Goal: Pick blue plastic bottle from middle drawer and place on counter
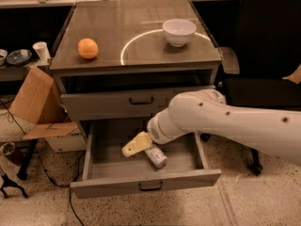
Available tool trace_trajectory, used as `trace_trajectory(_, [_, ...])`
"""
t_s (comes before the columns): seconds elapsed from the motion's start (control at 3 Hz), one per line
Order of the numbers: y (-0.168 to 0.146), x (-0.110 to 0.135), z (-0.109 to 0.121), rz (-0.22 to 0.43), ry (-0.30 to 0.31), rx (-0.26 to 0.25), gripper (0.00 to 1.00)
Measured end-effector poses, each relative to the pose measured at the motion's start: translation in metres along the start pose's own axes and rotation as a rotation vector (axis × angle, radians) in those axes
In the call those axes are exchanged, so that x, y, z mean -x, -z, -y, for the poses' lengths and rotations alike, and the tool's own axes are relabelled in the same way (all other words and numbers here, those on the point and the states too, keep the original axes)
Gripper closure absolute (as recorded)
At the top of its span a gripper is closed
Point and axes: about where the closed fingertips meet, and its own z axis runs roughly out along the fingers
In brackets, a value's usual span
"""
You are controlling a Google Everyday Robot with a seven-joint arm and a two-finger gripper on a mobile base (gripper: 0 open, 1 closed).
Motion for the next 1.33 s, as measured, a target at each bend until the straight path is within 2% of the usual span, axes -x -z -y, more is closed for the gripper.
trace_trajectory(0.33, [-0.11,0.013,0.025,-0.026,-0.001,-0.001,0.0])
trace_trajectory(0.67, [-0.169,0.013,0.037,-0.1,0.0,-0.022,0.0])
trace_trajectory(1.0, [-0.209,0.005,0.057,-0.159,-0.007,-0.066,0.0])
trace_trajectory(1.33, [-0.21,0.005,0.057,-0.159,-0.007,-0.066,0.0])
